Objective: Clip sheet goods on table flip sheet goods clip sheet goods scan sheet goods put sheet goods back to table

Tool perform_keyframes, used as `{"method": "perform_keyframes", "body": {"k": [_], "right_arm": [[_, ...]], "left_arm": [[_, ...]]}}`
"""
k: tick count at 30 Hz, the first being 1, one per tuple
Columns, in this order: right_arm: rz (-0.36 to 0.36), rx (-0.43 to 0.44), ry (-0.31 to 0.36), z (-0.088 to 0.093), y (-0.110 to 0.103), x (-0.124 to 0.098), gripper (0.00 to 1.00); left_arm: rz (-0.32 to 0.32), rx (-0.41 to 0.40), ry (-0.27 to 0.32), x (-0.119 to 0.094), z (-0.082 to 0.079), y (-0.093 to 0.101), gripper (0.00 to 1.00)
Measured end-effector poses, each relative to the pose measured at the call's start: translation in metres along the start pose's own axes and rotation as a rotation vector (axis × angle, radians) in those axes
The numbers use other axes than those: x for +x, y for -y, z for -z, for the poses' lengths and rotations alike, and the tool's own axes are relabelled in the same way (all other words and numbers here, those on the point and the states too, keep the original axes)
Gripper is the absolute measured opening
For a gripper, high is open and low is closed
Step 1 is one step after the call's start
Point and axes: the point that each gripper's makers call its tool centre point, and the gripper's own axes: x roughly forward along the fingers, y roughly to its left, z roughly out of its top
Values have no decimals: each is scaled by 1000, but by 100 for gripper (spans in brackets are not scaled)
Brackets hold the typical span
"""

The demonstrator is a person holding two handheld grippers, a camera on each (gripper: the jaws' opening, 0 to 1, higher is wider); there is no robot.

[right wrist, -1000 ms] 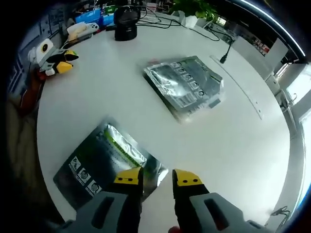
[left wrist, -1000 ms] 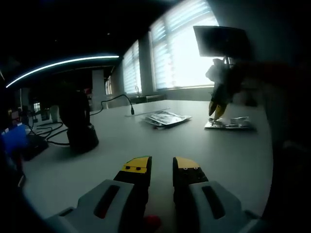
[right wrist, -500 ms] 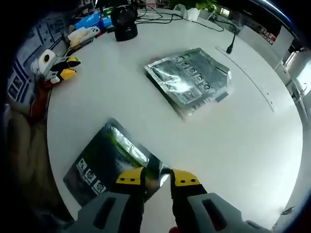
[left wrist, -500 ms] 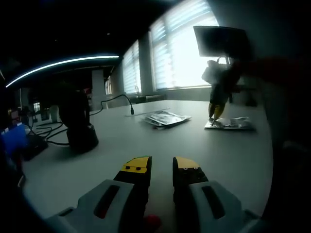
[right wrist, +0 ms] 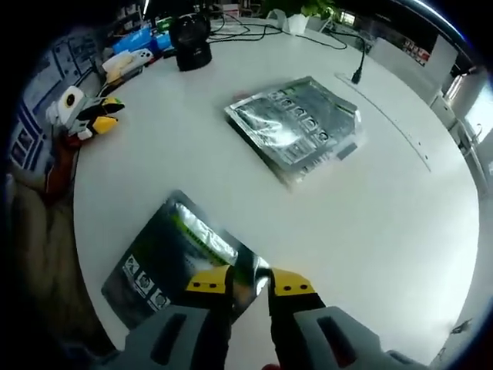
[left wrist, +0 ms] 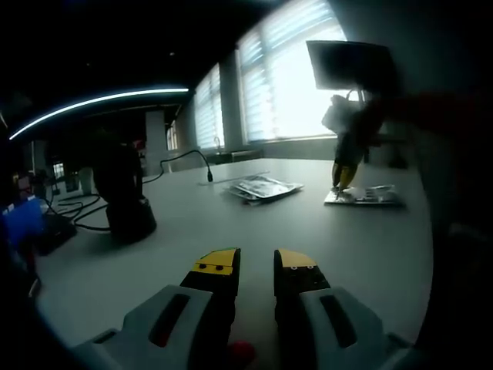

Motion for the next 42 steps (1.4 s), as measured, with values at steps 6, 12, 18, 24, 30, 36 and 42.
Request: {"method": "perform_keyframes", "body": {"k": [6,12,18,24,30,36,42], "right_arm": [[20,-56,36,-2,-6,0,5],[61,-116,9,-4,-6,2,0],[114,-175,-53,-6,-2,4,0],[143,-183,-80,-8,5,4,0],[154,-163,-94,-8,7,3,0],[175,-134,-79,-7,8,2,0],[158,-85,-27,-4,12,-9,0]], "left_arm": [[0,2,-1,0,0,0,10],[-3,7,-3,0,0,0,10],[-6,14,-6,1,1,-1,10],[-7,20,-8,1,1,-1,10],[-7,16,-10,1,2,-1,10],[-6,21,-10,1,2,0,10],[-7,21,-11,1,2,-1,10]]}}
